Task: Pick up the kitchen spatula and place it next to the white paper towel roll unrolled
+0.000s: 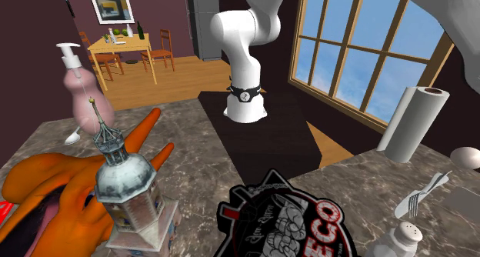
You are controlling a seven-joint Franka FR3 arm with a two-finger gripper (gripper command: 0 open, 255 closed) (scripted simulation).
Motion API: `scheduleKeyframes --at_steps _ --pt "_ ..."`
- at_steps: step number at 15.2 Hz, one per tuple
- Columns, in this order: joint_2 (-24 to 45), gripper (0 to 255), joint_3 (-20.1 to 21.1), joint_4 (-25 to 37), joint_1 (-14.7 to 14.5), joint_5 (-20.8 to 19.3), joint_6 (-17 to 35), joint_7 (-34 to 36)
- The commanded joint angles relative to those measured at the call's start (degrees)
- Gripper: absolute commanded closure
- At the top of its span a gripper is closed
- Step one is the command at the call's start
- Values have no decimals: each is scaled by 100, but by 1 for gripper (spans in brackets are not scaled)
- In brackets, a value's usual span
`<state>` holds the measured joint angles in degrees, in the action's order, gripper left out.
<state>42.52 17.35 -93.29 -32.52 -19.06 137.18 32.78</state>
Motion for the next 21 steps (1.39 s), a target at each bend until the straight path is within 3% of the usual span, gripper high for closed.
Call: scheduleKeyframes --at_steps 1,4,5,10,14,21 --pt "30 255 -3 -20 -3 1 -11 -1" --pt "30 255 -2 -20 -3 1 -11 -1" --pt "30 0 -3 -24 0 0 -7 -3" --pt "30 0 -2 -20 -3 1 -11 -1" --pt "-500 0 153 -133 105 170 -424 -94" --pt "-500 0 153 -133 104 171 -423 -95"
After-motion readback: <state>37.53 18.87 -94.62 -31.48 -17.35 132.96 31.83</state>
